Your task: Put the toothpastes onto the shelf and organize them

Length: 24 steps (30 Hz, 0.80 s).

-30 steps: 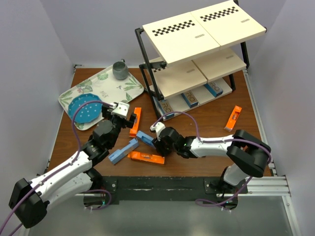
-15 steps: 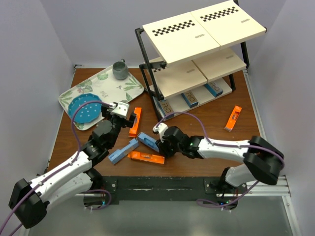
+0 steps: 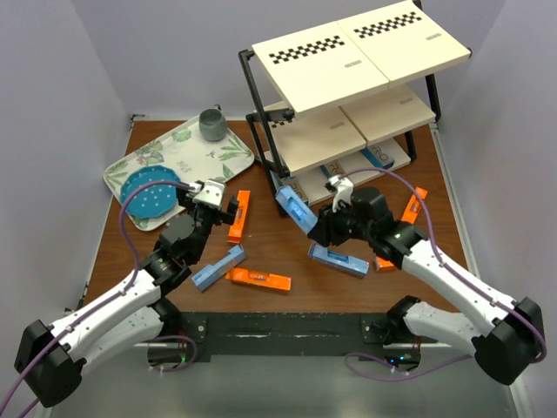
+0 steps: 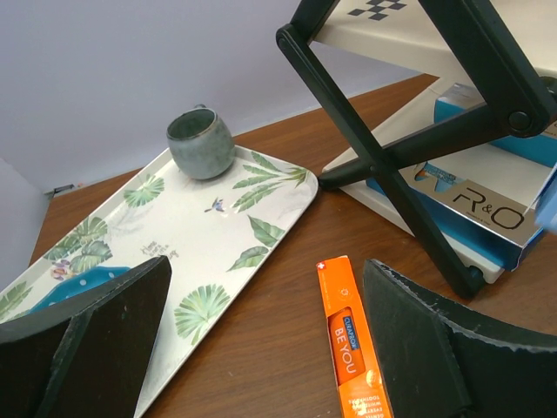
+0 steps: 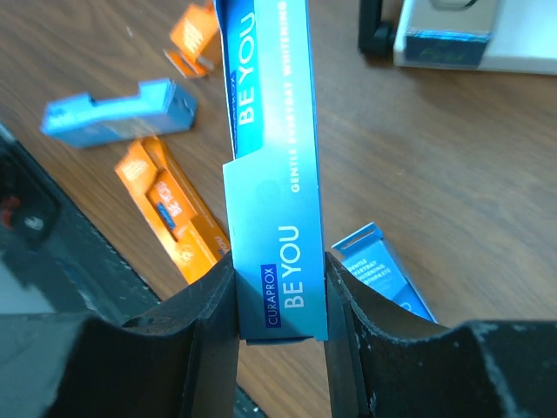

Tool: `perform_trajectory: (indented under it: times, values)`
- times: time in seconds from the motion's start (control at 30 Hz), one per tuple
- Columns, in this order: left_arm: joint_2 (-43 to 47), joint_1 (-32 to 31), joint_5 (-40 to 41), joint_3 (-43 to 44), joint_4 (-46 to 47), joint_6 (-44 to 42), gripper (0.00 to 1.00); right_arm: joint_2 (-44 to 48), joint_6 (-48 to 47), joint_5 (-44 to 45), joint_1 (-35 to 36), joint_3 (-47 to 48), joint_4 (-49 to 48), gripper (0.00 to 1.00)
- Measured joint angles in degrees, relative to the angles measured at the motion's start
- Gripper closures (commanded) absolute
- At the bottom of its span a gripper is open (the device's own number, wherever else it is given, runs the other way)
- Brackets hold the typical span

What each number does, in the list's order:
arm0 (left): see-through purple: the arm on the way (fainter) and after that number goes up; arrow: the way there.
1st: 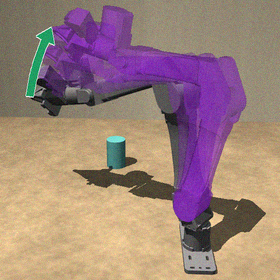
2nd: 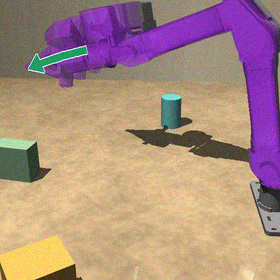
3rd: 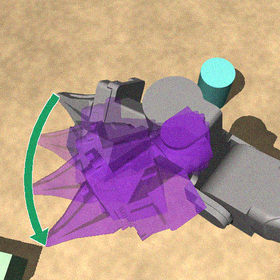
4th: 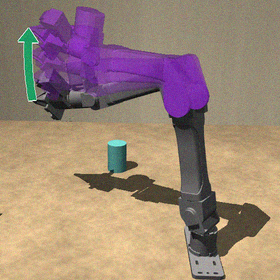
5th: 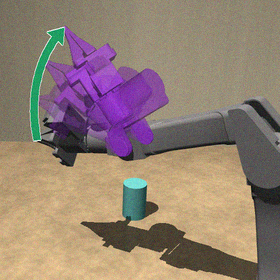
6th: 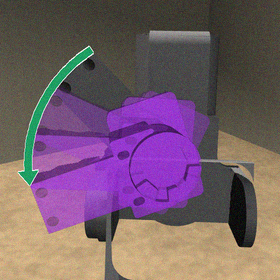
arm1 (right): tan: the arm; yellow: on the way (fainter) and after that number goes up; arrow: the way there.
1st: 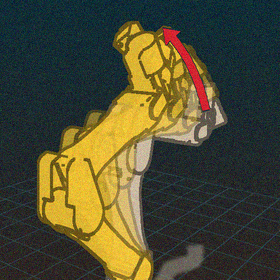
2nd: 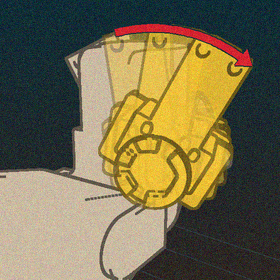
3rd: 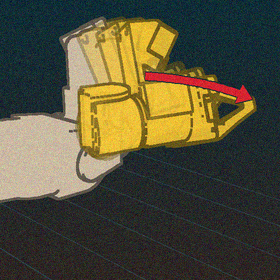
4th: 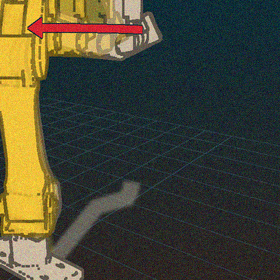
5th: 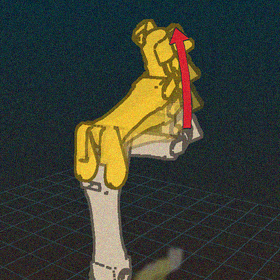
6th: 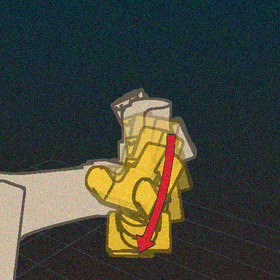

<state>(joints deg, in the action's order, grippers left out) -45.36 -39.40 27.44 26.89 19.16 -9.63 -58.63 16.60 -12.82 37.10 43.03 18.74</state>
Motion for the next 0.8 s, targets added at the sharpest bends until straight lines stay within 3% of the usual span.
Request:
perform_trajectory:
  times: [0.47,0.63,0.8]
  values:
    - [-0.1,0.0,0.0,0.0,0.0,0.0,0.03,0.6,0.4,-17.6,-19.5,19.2,19.6,0.94]
    - [-0.1,0.0,0.0,0.0,0.0,0.0,0.03,-1.5,5.6,-24.9,-25.7,20.3,17.4,0.92]
    - [-0.1,0.0,0.0,0.0,0.0,0.0,0.03,-7.1,15.2,-26.8,-26.7,20.3,8.6,0.87]
